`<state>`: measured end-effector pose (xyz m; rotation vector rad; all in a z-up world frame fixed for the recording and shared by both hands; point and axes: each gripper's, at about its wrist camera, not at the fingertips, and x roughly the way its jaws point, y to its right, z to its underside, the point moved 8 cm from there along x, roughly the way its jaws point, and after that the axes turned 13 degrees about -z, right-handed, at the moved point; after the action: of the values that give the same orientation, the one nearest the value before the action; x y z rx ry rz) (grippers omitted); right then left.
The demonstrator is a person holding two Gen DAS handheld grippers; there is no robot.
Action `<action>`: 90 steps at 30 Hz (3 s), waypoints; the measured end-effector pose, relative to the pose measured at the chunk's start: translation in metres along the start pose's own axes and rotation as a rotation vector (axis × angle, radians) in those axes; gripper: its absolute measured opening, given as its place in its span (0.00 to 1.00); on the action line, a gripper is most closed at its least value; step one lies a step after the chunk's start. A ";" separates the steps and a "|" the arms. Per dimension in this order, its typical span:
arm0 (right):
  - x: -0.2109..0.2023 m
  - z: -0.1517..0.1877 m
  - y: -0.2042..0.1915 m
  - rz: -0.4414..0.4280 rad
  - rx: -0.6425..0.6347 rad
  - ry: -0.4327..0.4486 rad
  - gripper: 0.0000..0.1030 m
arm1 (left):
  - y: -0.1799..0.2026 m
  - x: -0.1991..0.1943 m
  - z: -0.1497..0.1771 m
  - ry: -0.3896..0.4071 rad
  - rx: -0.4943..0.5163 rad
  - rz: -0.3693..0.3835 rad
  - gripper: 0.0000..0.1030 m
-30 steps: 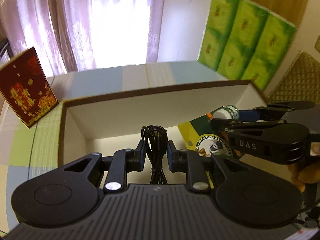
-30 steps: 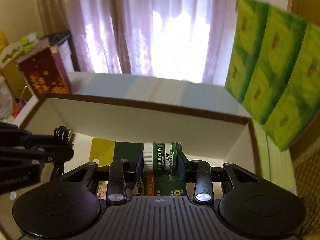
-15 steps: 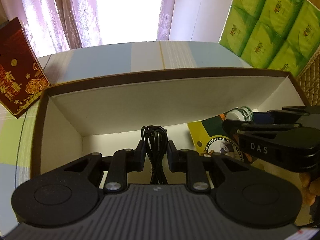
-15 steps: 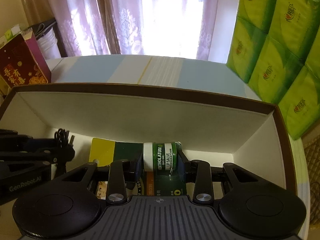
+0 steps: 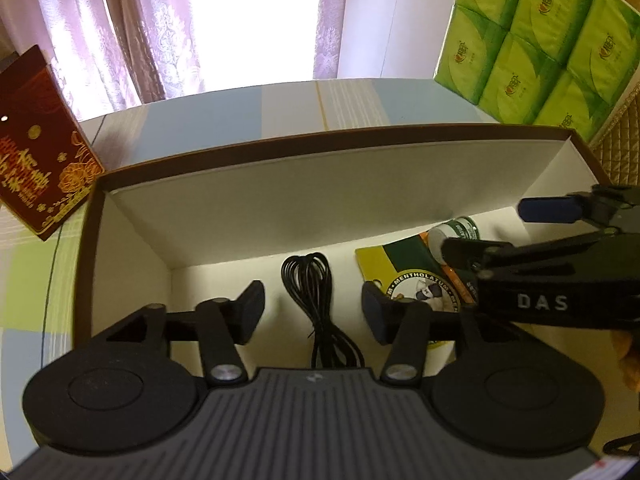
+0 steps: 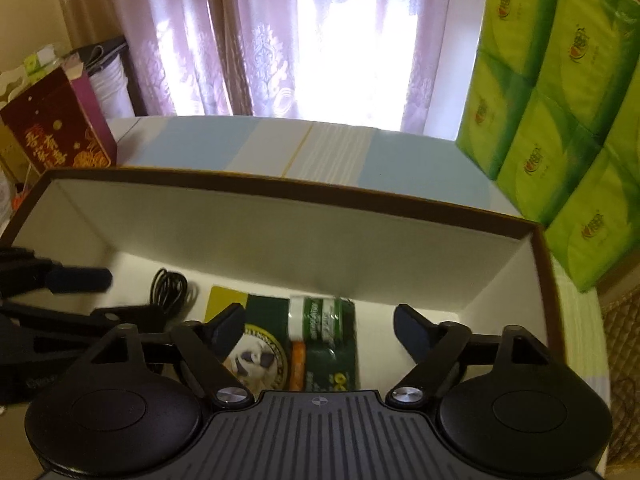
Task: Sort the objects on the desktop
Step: 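Open both grippers to drop cable and ointment card into the box, then withdraw both grippers from the box, then grasp the cotton swab bag with the left gripper while the right reaches toward the purple tube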
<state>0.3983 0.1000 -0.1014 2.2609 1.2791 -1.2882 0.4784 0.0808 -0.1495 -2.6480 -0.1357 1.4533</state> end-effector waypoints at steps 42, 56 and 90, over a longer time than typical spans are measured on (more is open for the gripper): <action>-0.213 0.118 -0.065 -0.073 -0.063 0.295 0.98 | -0.048 -0.226 0.124 0.305 -0.029 -0.008 0.78; -0.173 0.230 -0.057 -0.033 0.053 0.073 0.98 | -0.039 -0.182 0.211 0.123 -0.109 0.056 0.70; -0.158 0.234 -0.046 0.006 0.108 0.033 0.98 | -0.051 -0.156 0.236 0.026 -0.197 0.149 0.11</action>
<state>0.1912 -0.0968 -0.1040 2.3664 1.2406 -1.3547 0.1945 0.1240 -0.1379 -2.8893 -0.0843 1.5216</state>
